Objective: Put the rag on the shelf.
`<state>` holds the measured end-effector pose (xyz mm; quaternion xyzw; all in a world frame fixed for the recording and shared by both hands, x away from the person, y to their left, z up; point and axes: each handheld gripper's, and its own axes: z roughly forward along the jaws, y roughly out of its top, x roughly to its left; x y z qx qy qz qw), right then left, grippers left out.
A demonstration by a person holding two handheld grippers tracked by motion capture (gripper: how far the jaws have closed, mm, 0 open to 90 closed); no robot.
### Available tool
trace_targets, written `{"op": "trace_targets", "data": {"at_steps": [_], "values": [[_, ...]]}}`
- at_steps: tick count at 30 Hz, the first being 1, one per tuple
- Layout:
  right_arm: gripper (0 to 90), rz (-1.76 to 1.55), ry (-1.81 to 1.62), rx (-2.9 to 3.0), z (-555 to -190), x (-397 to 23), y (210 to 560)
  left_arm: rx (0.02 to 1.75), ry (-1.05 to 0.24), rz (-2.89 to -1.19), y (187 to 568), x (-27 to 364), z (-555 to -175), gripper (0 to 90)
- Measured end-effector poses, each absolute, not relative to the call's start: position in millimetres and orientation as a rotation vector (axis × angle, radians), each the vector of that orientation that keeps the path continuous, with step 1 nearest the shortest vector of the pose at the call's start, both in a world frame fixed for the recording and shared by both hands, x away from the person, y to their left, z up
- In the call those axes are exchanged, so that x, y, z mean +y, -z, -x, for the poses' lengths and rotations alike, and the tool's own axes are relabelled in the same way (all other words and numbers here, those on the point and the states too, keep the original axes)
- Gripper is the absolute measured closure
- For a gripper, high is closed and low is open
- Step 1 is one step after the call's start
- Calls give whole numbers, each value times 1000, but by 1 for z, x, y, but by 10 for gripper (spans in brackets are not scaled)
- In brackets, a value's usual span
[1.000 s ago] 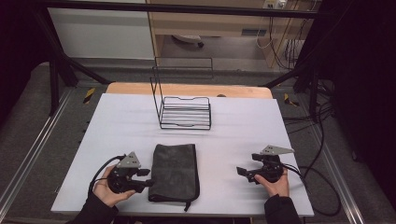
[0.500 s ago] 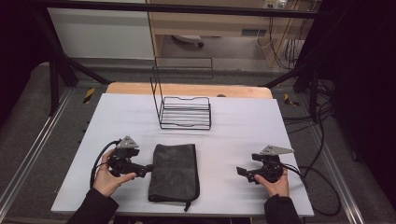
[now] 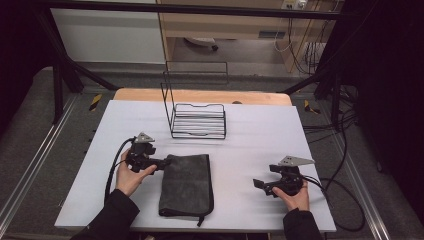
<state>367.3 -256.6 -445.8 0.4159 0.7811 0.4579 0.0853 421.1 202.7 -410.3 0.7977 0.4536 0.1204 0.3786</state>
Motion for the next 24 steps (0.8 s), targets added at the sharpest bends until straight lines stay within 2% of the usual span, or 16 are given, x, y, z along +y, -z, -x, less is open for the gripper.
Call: {"op": "trace_targets", "data": {"at_steps": [5, 6, 9, 10, 24], "values": [[28, -1236, -1366, 2330, -367, -257, 446, 1181, -274, -2064, 420, 196, -427, 402], [28, -1239, -1365, 2331, -367, -257, 446, 1184, -277, -2072, 421, 195, -427, 467], [28, -1236, -1364, 2333, -368, -257, 446, 1210, -264, -2088, 428, 194, -429, 526], [28, -1236, -1361, 2338, -368, -256, 446, 1216, -246, -2086, 431, 194, -429, 584], [30, -1238, -1353, 2344, -369, -250, 447, 1199, -203, -2100, 442, 191, -429, 699]]}}
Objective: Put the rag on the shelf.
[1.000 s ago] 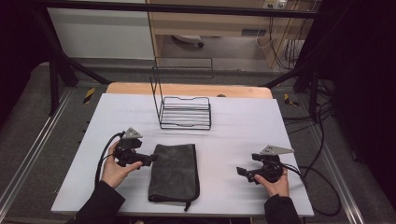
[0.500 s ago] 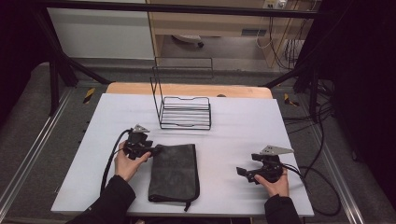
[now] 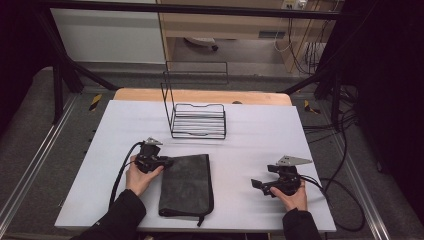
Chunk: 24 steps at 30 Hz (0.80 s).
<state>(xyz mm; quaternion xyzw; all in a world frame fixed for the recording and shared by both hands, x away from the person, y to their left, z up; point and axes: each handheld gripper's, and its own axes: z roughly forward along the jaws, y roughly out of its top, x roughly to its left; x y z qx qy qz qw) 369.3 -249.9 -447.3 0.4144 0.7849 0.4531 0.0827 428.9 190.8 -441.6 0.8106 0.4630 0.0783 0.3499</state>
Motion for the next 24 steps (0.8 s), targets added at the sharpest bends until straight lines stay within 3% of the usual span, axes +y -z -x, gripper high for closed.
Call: {"op": "trace_targets", "data": {"at_steps": [6, 24], "values": [[27, -1247, -1352, 2342, -371, -238, 444, 1213, -196, -2088, 442, 190, -428, 740], [14, -1222, -1379, 2342, -388, -172, 421, 1199, -221, -2100, 442, 188, -427, 745]]}}
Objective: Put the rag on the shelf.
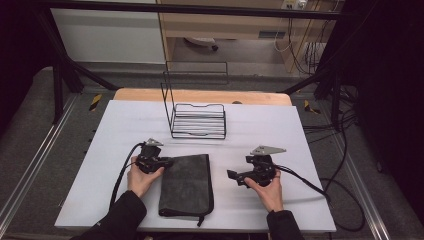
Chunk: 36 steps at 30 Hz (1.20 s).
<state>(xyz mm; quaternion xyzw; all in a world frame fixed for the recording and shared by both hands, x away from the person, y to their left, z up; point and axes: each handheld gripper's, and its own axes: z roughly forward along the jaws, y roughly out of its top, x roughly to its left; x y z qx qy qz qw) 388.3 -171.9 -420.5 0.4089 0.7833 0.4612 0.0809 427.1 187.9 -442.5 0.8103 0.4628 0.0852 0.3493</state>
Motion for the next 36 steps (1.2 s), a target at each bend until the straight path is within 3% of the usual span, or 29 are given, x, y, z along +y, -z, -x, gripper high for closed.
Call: {"op": "trace_targets", "data": {"at_steps": [18, 22, 29, 36], "values": [[48, -1220, -1306, 2380, -423, -98, 416, 1188, -225, -2103, 443, 188, -427, 741], [107, -1227, -1290, 2403, -431, -89, 420, 1186, -225, -2102, 443, 188, -427, 740], [337, -1245, -1246, 2424, -442, -79, 434, 1182, -225, -2103, 443, 189, -427, 738], [486, -1255, -1186, 2472, -446, -76, 446, 1179, -225, -2104, 443, 189, -428, 736]]}}
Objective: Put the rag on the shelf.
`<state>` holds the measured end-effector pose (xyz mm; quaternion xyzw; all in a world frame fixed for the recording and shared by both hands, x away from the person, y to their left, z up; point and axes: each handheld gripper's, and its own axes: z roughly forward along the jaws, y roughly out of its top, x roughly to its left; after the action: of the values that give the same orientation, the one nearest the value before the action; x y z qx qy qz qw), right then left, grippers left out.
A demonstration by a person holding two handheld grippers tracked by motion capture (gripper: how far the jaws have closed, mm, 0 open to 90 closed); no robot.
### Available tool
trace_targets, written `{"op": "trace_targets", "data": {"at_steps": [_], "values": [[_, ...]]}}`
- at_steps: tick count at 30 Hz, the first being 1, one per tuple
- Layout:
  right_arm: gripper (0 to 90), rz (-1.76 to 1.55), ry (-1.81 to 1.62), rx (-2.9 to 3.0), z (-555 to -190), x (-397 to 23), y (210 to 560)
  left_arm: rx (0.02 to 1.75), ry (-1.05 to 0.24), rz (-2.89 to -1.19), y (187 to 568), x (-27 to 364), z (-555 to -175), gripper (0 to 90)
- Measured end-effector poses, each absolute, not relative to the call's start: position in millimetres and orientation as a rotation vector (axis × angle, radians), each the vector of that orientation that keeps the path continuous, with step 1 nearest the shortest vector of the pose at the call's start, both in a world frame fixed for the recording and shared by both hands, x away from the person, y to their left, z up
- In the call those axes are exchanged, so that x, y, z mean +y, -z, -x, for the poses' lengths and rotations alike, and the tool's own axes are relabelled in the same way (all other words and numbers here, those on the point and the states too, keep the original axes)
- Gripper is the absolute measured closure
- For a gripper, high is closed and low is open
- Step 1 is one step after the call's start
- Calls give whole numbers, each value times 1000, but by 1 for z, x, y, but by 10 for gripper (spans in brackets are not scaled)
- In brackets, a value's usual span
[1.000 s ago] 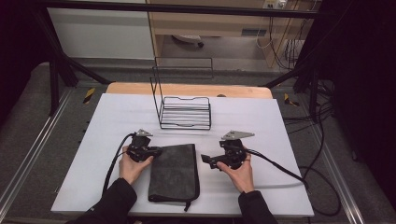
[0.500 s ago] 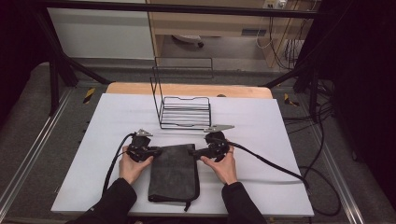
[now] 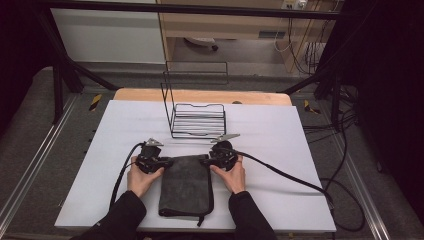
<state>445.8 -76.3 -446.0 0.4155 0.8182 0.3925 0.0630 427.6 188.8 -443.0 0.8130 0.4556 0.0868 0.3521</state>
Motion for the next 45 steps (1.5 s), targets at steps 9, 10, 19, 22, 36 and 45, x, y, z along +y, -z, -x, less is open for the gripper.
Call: {"op": "trace_targets", "data": {"at_steps": [9, 10, 19, 22, 36, 45], "values": [[621, -1306, -1208, 2521, -448, -75, 449, 1176, -227, -2104, 443, 189, -427, 734], [630, -1314, -1209, 2521, -448, -75, 449, 1175, -227, -2105, 443, 189, -427, 734], [732, -1377, -1226, 2546, -449, -75, 449, 1174, -212, -2100, 444, 190, -428, 732], [761, -1401, -1232, 2548, -449, -75, 449, 1175, -201, -2095, 444, 191, -429, 735], [801, -1448, -1257, 2527, -448, -77, 444, 1195, -157, -2048, 441, 197, -429, 783], [803, -1406, -1318, 2491, -440, -80, 433, 1156, -166, -1979, 428, 204, -423, 785]]}}
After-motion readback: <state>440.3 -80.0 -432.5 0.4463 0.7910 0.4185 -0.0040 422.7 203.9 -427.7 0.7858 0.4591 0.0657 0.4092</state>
